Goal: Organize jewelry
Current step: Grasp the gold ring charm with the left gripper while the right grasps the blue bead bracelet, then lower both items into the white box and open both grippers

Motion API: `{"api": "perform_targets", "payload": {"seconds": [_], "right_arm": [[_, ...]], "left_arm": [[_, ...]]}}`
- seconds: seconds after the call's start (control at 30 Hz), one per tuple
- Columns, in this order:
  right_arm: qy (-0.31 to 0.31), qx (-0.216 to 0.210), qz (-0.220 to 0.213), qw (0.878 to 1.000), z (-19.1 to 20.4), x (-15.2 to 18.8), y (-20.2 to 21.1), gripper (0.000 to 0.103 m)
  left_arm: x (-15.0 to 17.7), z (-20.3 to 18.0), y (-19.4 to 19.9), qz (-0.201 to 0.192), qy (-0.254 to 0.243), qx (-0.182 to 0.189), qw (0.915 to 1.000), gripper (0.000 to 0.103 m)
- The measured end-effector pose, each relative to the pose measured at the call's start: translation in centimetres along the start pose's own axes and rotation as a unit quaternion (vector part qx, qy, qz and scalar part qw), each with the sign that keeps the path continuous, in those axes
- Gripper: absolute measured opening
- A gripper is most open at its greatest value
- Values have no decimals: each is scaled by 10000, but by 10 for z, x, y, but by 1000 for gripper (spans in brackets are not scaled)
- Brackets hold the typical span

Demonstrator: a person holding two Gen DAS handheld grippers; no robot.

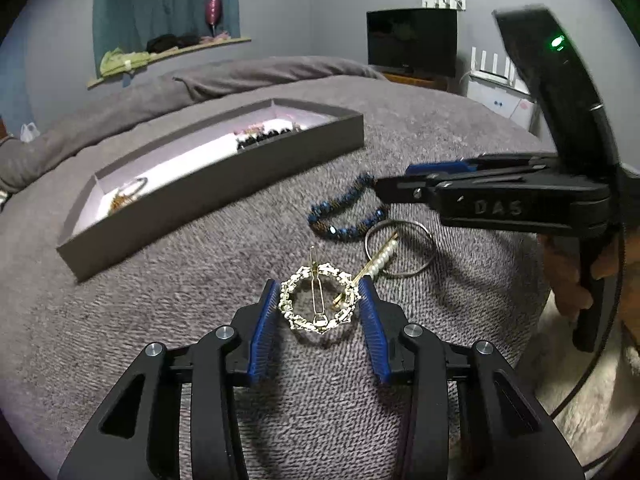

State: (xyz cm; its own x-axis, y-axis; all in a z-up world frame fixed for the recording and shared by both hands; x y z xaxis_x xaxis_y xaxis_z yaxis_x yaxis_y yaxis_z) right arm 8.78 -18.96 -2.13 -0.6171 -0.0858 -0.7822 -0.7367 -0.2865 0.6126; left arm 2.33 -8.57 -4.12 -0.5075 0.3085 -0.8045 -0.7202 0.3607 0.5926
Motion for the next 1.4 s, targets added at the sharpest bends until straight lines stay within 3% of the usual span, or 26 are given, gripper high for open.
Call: {"api": "perform_targets", "payload": {"seconds": [0.17, 0.3, 0.43, 0.63, 0.97, 1.4], "right_arm": [[-15, 9, 156, 9999, 2, -2, -12, 27], [6, 7, 211, 9998, 4, -2, -15, 7], [-23, -25, 50, 10000, 5, -5, -7, 7], [208, -131, -567, 9981, 17, -23, 22, 7], [567, 150, -1073, 9925, 32, -74, 30, 7], [598, -154, -1236, 9904, 61, -152, -27, 7]], "left_arm": [[-4, 10, 7, -111, 74, -134, 9998, 42], [-6, 13, 9, -139, 107, -142, 9997, 42], [-8, 17, 13, -208, 136, -170, 9995, 42], [-22, 32, 24, -338, 267, -278, 9987, 42], [-81, 89, 26, -473, 467, -673, 9955, 42], [-116, 146, -60, 162, 747, -706, 9946, 42]]}}
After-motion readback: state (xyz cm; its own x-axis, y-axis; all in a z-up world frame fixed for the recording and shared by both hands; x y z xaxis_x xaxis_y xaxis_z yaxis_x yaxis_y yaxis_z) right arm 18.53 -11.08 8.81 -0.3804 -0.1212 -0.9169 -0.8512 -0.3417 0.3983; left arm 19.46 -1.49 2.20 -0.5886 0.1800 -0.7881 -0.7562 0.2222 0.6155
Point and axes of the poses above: each gripper's, at about its wrist camera, not at the fingertips, and y roughly against the way its jaws point, z to its left, x to its underside, the point moved 4 cm from there along -y, roughly the way its jaws point, and after that the axes turned 2 degrees about -z, right-handed, at the moved point
